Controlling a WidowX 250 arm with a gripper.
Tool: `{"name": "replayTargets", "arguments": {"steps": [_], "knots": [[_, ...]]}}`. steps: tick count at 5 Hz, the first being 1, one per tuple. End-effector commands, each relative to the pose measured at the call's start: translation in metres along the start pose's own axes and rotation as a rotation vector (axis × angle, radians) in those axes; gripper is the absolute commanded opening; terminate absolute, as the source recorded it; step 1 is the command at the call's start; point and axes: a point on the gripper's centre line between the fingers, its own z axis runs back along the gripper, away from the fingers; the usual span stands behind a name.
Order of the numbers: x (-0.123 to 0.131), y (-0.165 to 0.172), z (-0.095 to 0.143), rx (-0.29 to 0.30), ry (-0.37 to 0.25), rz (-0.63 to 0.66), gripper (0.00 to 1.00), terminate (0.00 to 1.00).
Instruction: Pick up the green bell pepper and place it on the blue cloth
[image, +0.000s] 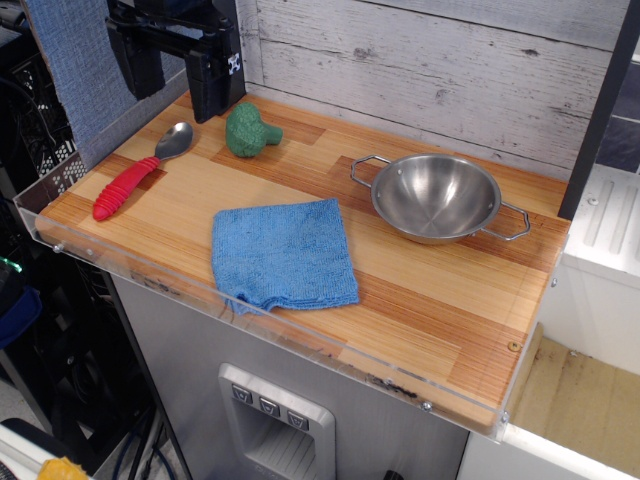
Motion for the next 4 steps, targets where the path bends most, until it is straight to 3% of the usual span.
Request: {"name": "replayTargets", "arguments": {"steps": [1, 4], "knots": [[0.0, 0.0, 0.0, 0.0, 0.0, 0.0, 1.0, 0.0], [0.063, 0.041, -0.032, -0.009, -0.09, 0.043, 1.0, 0.0]]}}
